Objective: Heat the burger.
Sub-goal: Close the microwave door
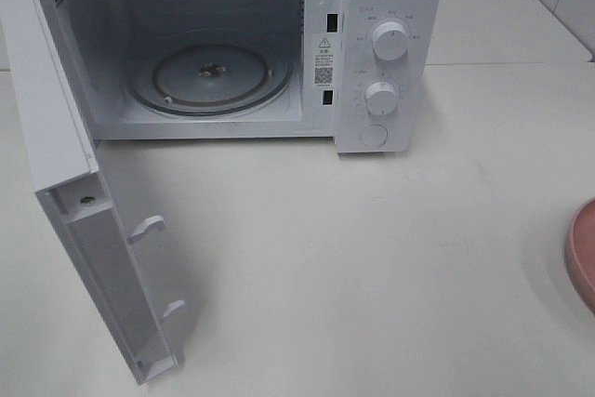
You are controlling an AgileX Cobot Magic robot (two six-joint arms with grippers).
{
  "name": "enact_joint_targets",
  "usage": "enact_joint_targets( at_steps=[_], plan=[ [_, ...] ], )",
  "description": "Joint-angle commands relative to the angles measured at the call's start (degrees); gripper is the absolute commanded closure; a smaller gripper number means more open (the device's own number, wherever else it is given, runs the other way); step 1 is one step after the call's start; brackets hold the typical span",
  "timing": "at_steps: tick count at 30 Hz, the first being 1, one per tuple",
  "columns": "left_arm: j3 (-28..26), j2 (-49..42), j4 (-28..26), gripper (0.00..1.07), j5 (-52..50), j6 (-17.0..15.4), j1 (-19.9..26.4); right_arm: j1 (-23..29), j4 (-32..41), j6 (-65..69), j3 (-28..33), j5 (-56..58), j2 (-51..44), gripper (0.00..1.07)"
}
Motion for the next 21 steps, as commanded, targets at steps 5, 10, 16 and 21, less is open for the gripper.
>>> enact_joint_targets(
  at_steps=[5,10,16,21],
  plan=[
    [0.2,-1.0,-0.3,0.07,-0.5,0.1,0.2,-0.5,0.3,-0.8,0.2,-0.4,-1.5,0.31],
    [0.2,-1.0,-0.3,0.07,-0.5,0.1,0.2,-0.5,0.3,-0.8,0.2,-0.4,-1.5,0.31],
    [0.2,-1.0,-0.3,0.07,-0.5,0.1,0.2,-0.5,0.3,-0.8,0.2,-0.4,-1.5,0.31],
    [0.2,-1.0,-0.3,0.07,-0.5,0.1,0.2,-0.5,0.3,-0.8,0.2,-0.4,-1.5,0.31]
  ],
)
